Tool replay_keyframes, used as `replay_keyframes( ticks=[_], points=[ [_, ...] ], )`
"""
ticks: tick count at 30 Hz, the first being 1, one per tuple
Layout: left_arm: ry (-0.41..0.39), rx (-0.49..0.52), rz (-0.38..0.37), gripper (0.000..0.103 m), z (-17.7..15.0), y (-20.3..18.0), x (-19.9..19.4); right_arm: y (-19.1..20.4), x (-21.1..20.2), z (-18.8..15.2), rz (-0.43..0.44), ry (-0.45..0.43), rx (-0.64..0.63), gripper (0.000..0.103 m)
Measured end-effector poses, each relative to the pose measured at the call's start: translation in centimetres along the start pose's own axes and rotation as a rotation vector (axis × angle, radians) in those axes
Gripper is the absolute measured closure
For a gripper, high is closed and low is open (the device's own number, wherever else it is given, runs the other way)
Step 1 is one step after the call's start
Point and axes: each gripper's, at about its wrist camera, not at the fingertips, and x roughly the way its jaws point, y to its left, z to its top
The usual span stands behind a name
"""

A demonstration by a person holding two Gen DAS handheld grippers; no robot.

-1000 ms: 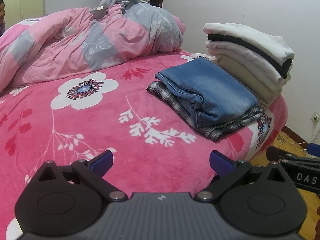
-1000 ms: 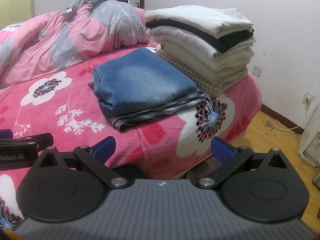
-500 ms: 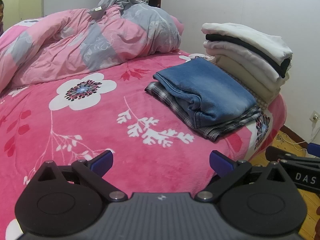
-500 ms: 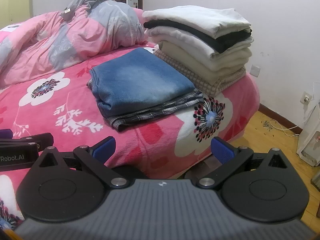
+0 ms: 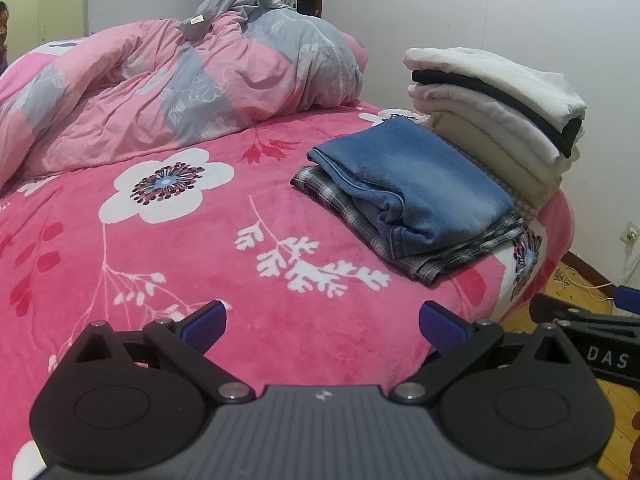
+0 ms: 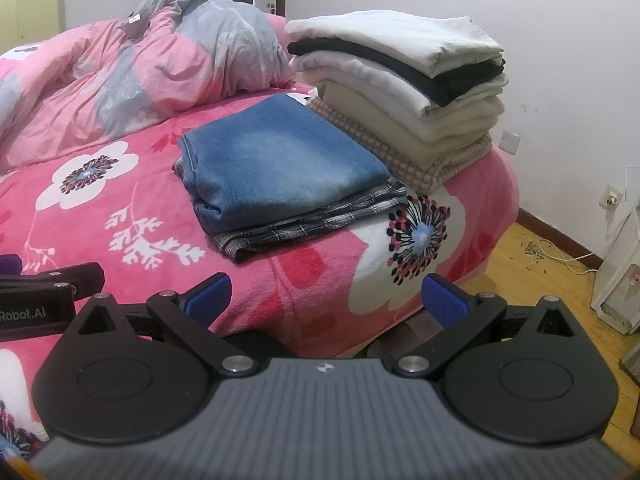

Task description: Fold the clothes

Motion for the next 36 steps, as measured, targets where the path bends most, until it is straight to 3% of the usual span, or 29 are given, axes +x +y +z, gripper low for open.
replay_keyframes(
  ticks=[36],
  points=[
    [0.007, 0.002, 0.005, 0.0, -0.1, 0.19, -0.07, 0.08, 0.06, -0.25, -0.002, 0.006, 0.002, 0.001]
  ],
)
